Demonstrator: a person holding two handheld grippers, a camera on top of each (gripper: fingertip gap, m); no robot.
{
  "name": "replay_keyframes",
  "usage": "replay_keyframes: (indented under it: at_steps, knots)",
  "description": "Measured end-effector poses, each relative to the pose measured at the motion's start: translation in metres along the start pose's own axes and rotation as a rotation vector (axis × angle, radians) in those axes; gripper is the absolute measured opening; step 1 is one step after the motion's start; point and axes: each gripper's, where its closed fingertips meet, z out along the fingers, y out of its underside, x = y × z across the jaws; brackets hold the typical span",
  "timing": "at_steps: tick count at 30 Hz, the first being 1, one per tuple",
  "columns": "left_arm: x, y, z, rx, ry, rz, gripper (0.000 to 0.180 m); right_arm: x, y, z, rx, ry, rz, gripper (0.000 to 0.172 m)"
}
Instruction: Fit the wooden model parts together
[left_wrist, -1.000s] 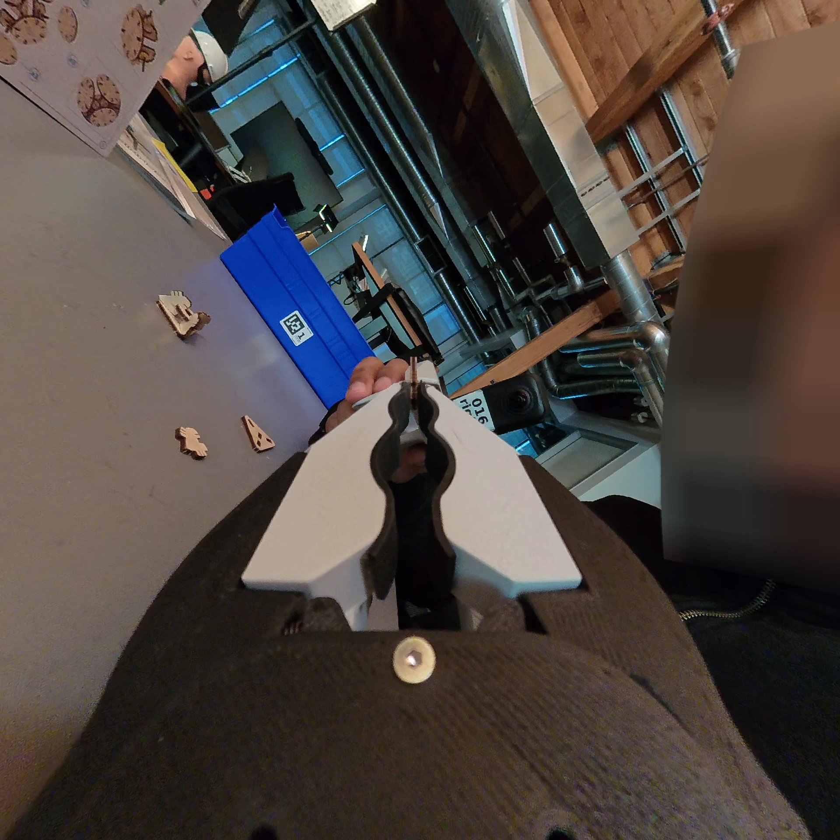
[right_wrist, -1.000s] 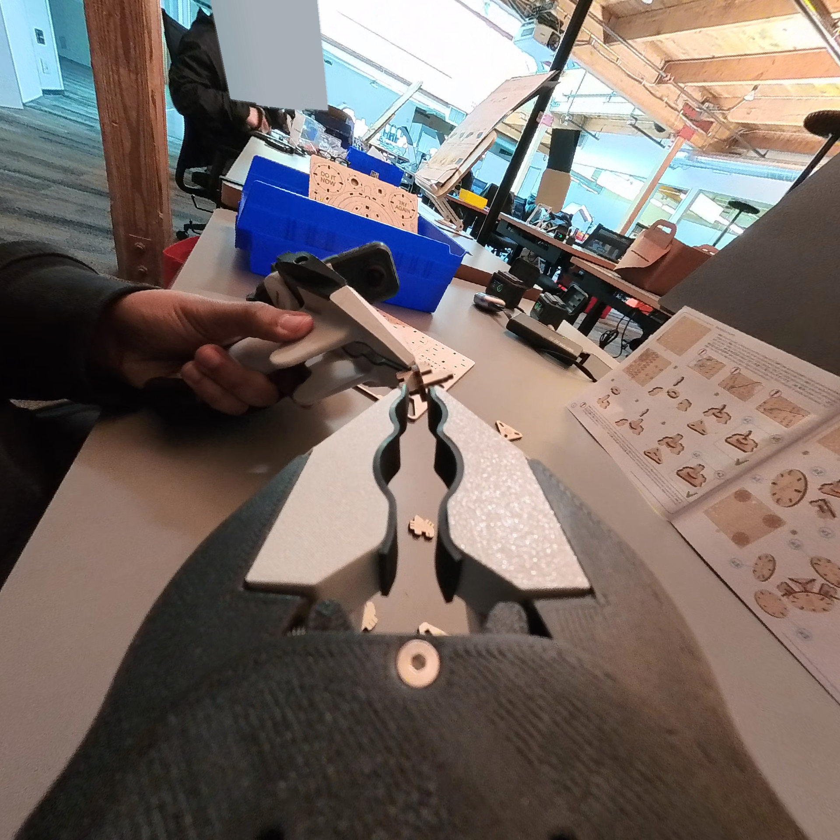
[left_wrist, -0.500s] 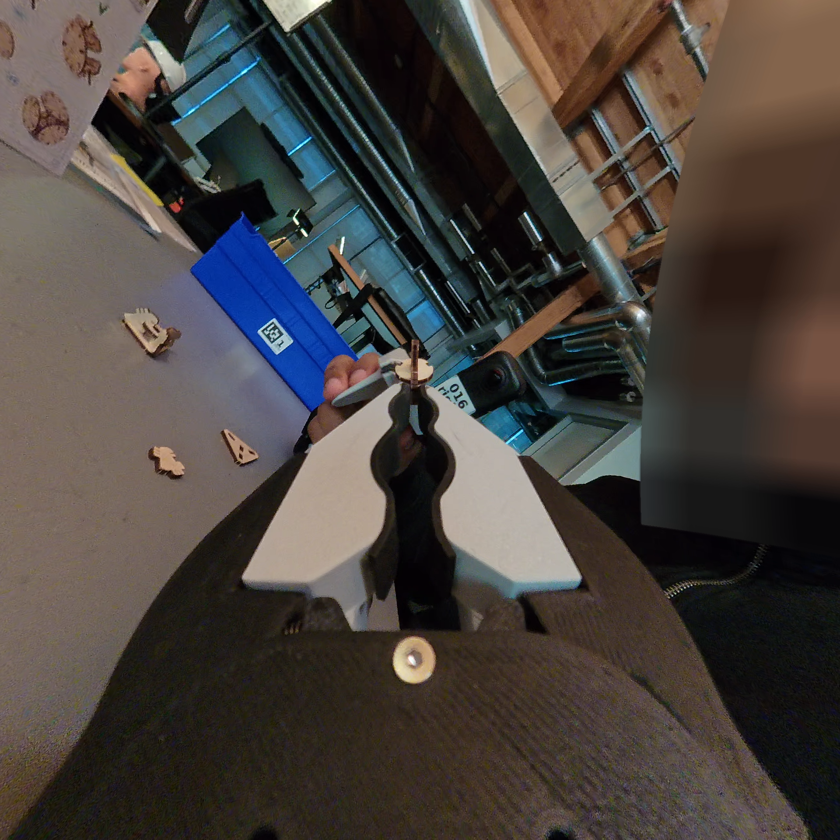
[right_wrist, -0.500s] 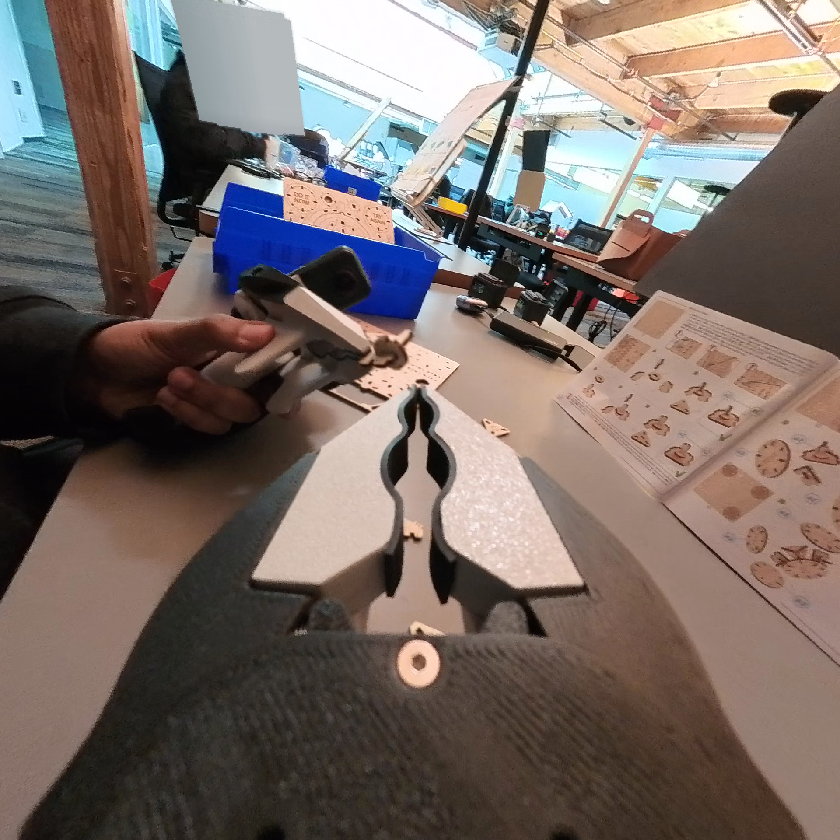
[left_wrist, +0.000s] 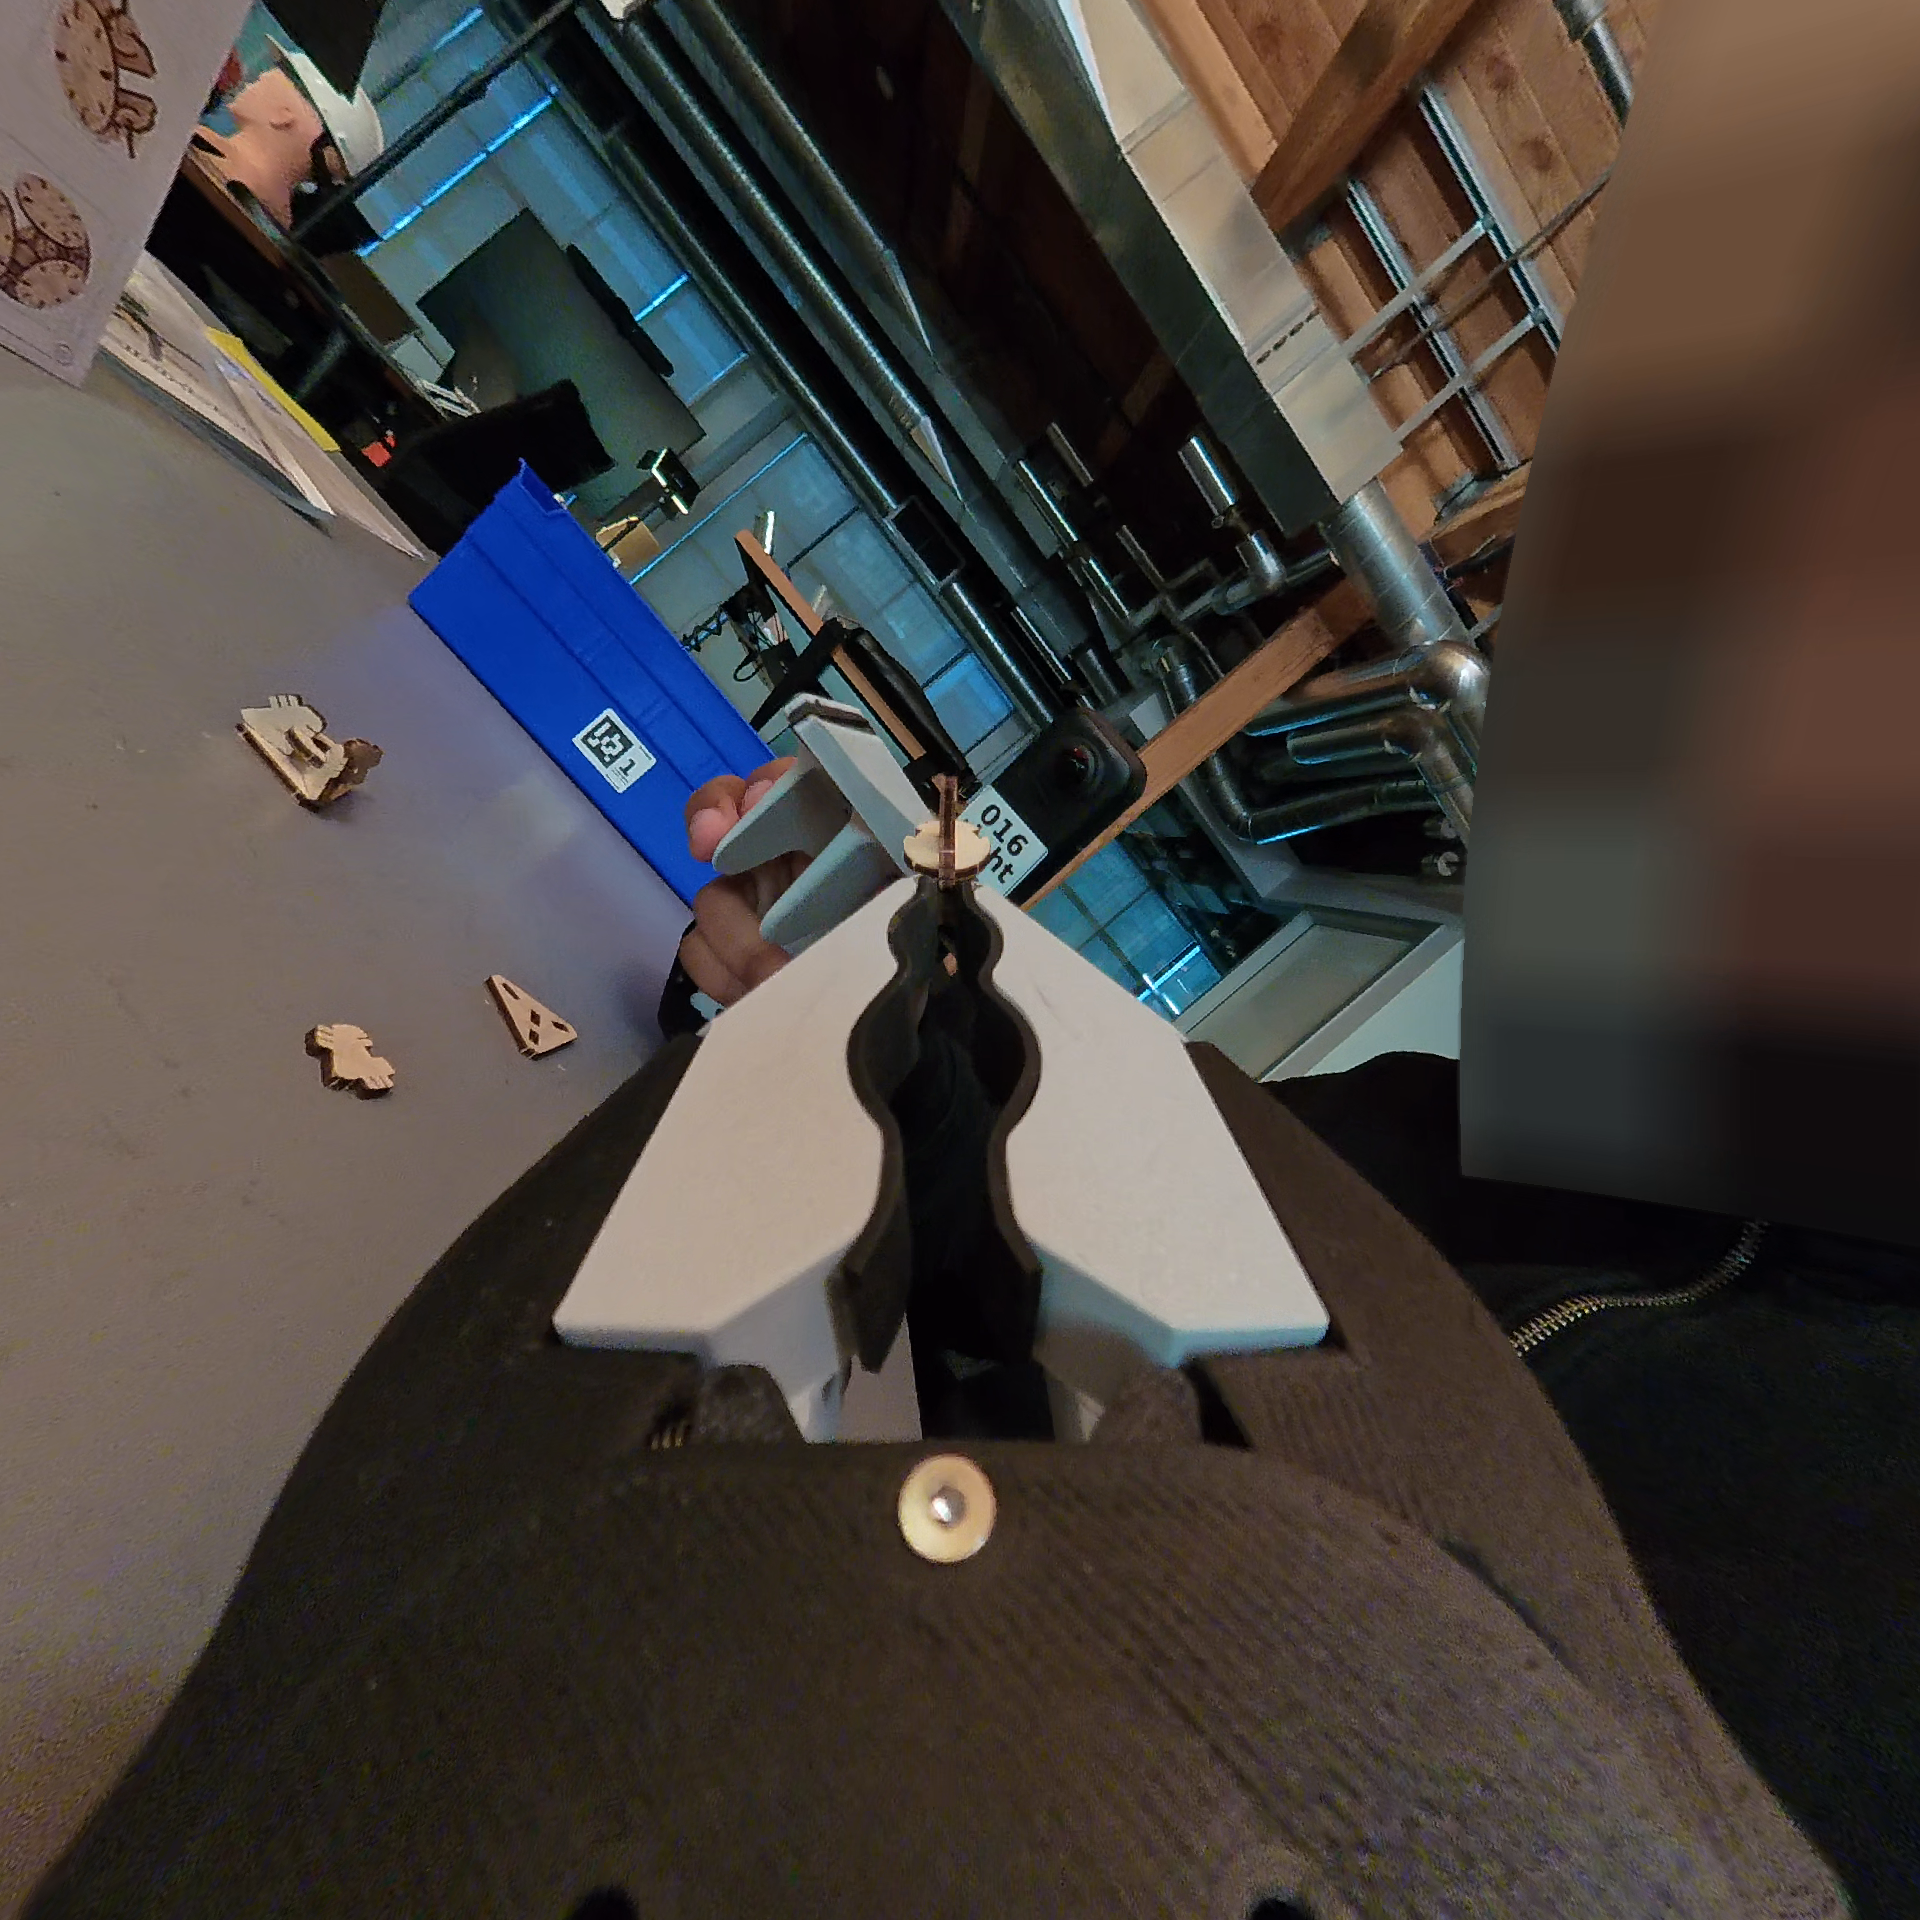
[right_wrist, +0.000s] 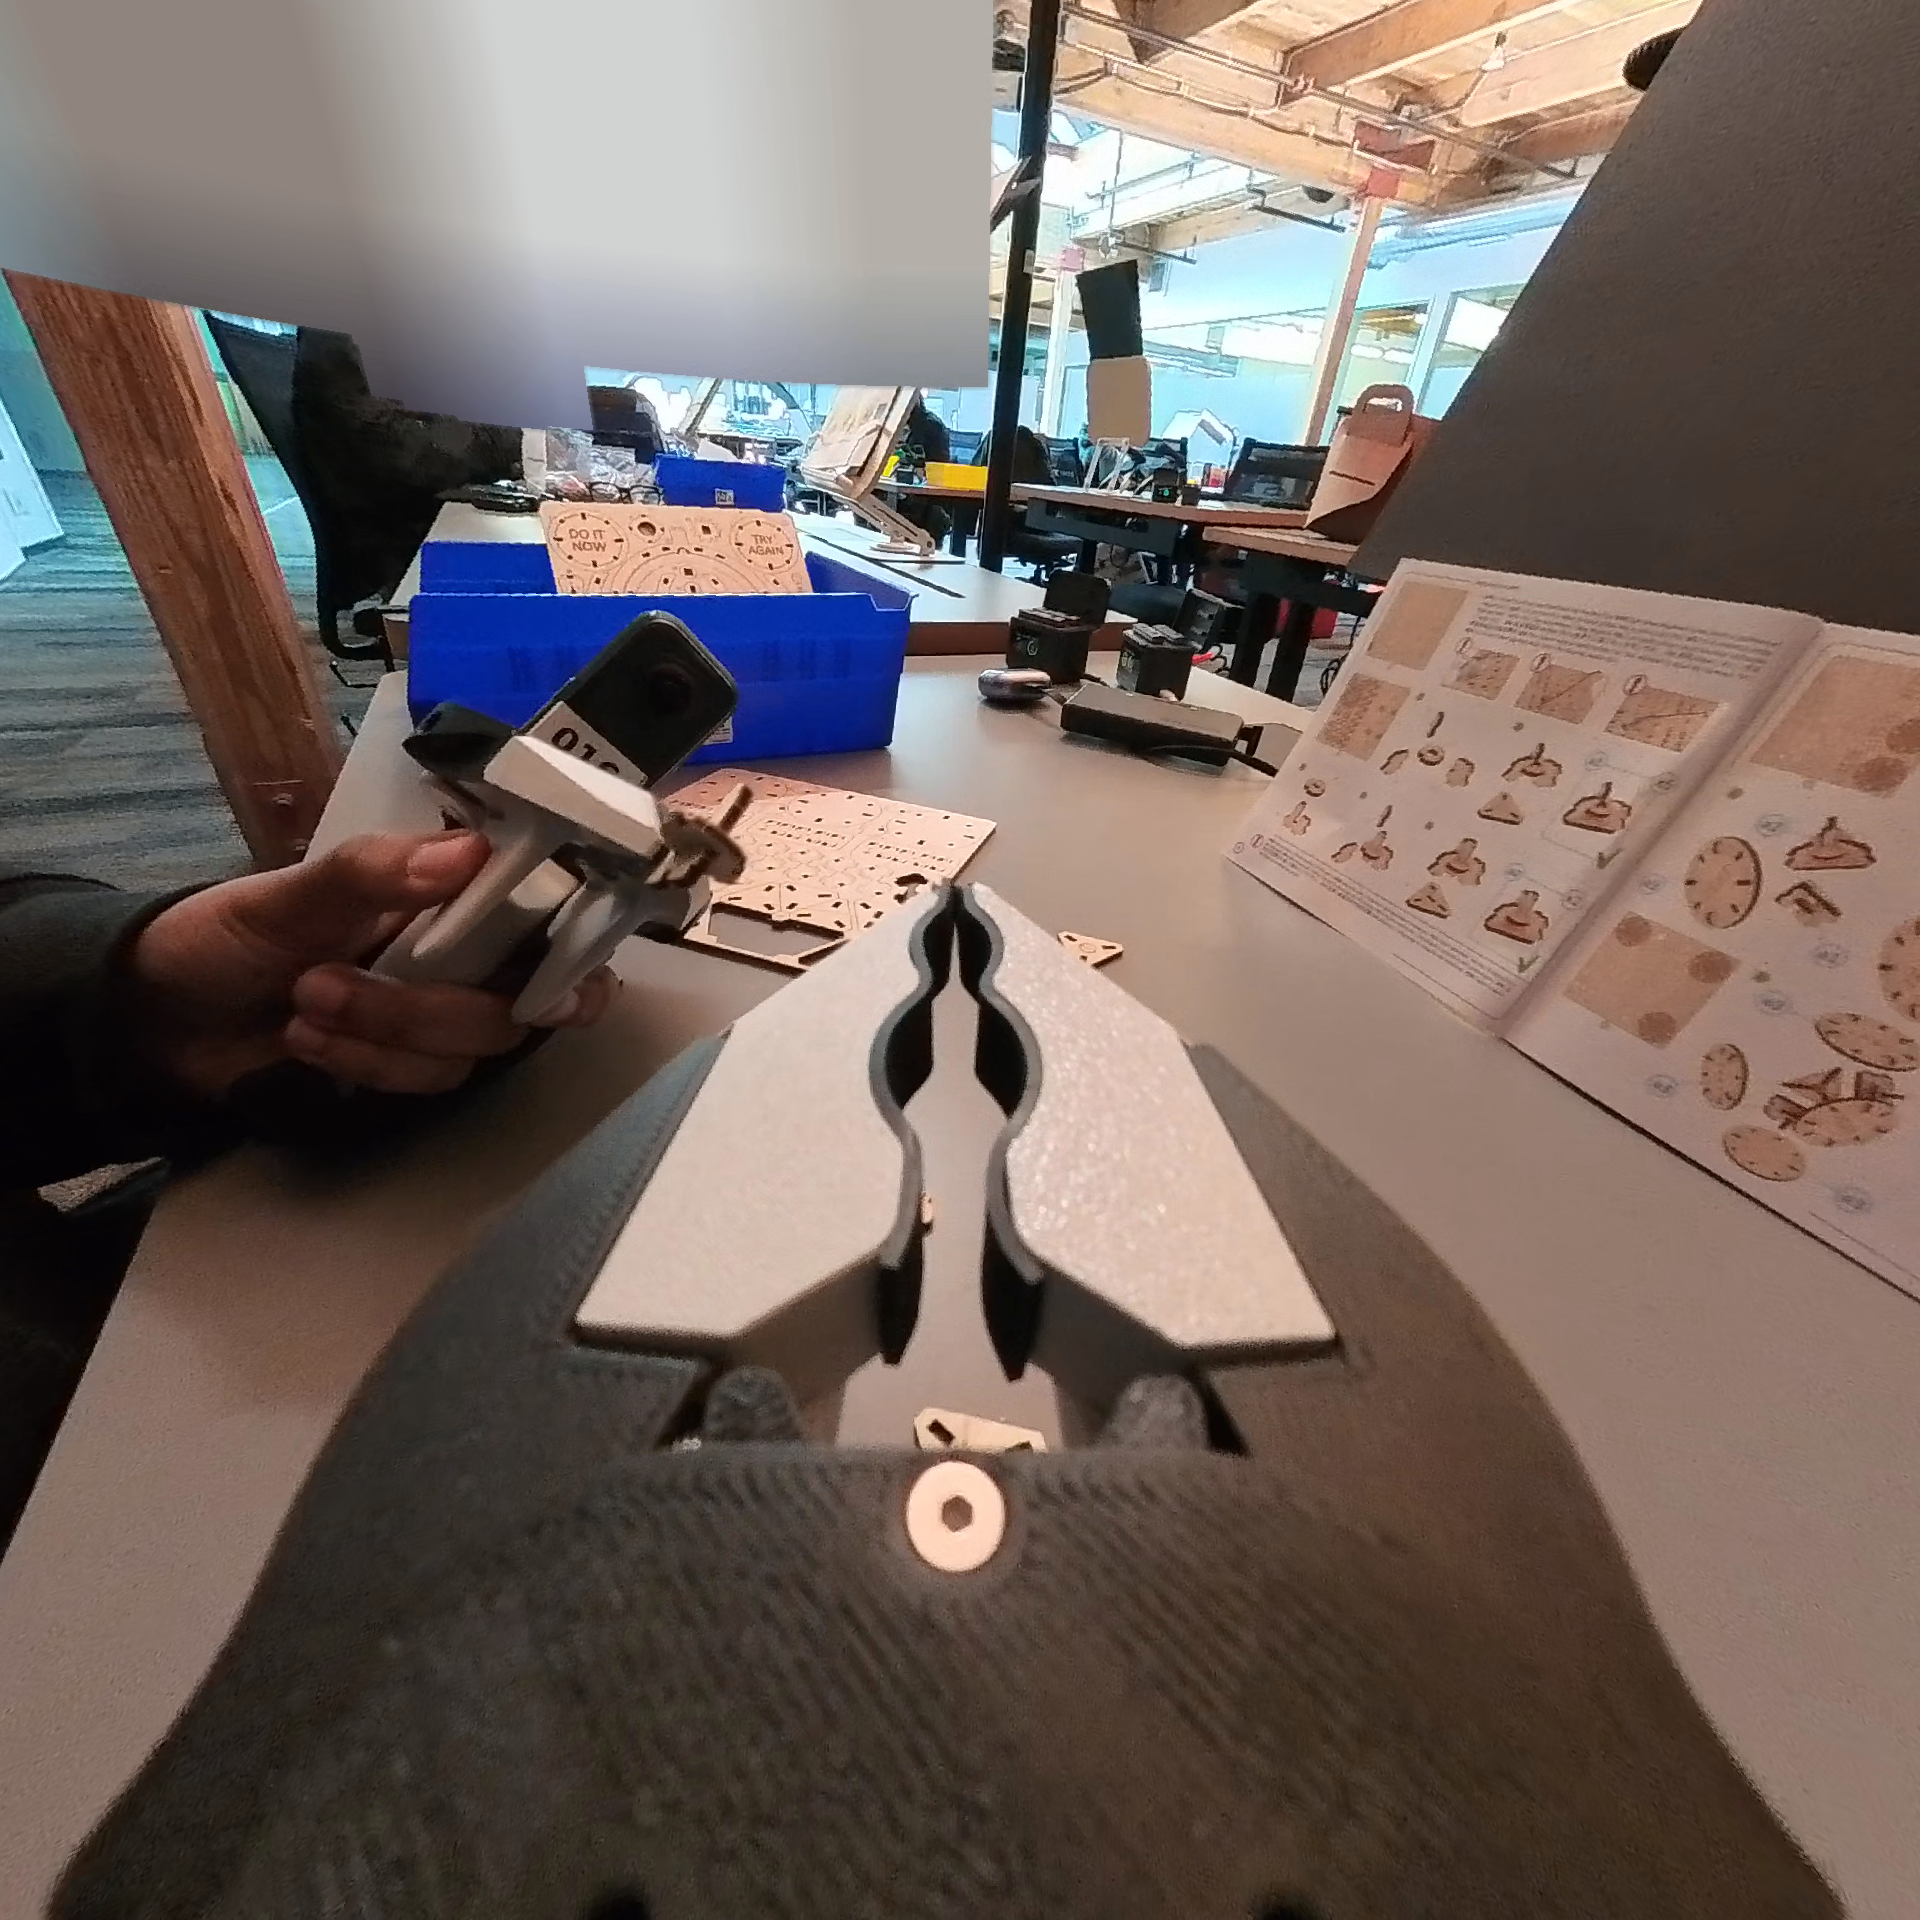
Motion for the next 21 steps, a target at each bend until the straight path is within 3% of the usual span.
replay_keyframes:
  at_steps: [21]
  knots:
    - [-0.0002,0.0031,0.002,-0.017,-0.007,0.009,0.0,-0.0013,0.0013,0.0012,-0.011,0.0,-0.007,0.0]
